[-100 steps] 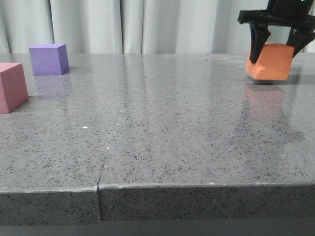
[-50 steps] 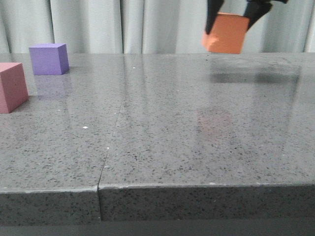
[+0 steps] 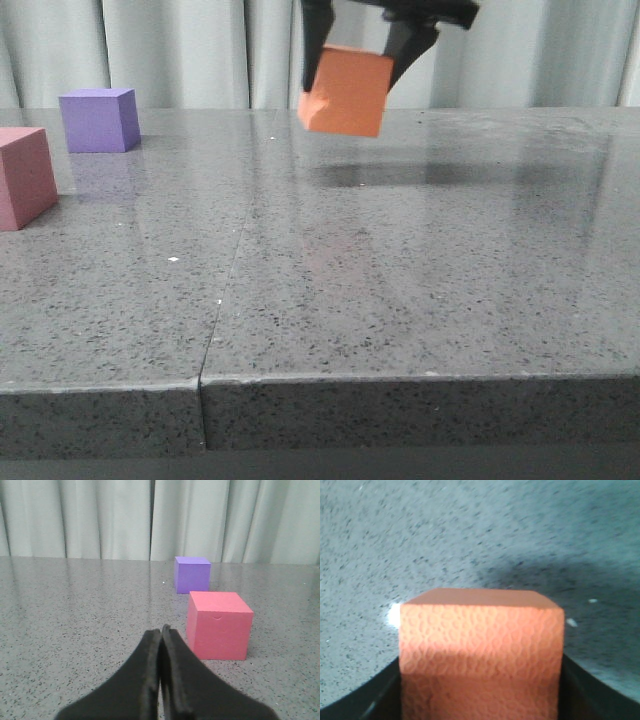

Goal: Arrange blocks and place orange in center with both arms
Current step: 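Lift the orange cube with the right gripper and carry it toward the table center, then set the orange cube down and open the right gripper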

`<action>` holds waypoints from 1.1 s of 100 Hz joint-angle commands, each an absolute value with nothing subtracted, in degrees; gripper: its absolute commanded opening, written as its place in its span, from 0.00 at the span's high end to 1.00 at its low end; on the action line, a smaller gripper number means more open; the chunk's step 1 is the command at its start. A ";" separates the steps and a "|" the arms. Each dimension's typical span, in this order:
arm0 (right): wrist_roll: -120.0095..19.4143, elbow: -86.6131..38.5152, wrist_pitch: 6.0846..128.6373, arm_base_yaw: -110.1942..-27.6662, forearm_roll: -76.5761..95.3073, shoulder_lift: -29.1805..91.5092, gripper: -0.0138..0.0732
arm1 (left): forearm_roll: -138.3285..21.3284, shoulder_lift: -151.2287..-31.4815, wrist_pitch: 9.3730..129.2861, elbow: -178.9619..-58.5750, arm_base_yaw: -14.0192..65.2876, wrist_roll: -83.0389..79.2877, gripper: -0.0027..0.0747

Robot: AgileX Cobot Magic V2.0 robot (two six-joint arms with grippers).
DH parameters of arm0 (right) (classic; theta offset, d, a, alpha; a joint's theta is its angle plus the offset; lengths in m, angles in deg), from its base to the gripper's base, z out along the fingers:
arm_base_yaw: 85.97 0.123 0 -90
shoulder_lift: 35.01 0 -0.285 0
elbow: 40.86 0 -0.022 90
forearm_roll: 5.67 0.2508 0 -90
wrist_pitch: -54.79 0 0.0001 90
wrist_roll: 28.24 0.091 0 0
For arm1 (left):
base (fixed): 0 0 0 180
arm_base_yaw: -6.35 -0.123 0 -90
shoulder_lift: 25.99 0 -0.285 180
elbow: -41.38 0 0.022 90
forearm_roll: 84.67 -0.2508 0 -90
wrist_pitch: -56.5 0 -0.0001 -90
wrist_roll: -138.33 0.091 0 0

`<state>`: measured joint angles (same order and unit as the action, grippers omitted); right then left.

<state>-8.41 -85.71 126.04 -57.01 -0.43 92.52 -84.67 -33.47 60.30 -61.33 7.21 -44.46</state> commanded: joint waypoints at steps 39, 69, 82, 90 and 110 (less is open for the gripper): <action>-0.72 -87.59 119.15 -55.68 3.16 93.17 0.57 | -84.12 -31.83 55.73 -58.99 7.73 -44.61 0.99; -0.78 -87.59 118.09 -55.68 3.11 93.23 0.30 | -84.12 -31.83 55.73 -58.99 7.73 -44.61 0.99; -0.78 -87.59 117.51 -55.68 3.11 93.23 0.07 | -84.12 -31.83 55.73 -58.99 7.73 -44.61 0.99; -0.78 -87.59 117.51 -55.68 3.16 93.23 0.09 | -84.12 -31.83 55.73 -58.99 7.73 -44.61 0.99; -0.78 -87.59 118.04 -55.68 4.53 93.17 0.10 | -84.12 -31.83 55.73 -58.99 7.73 -44.61 0.99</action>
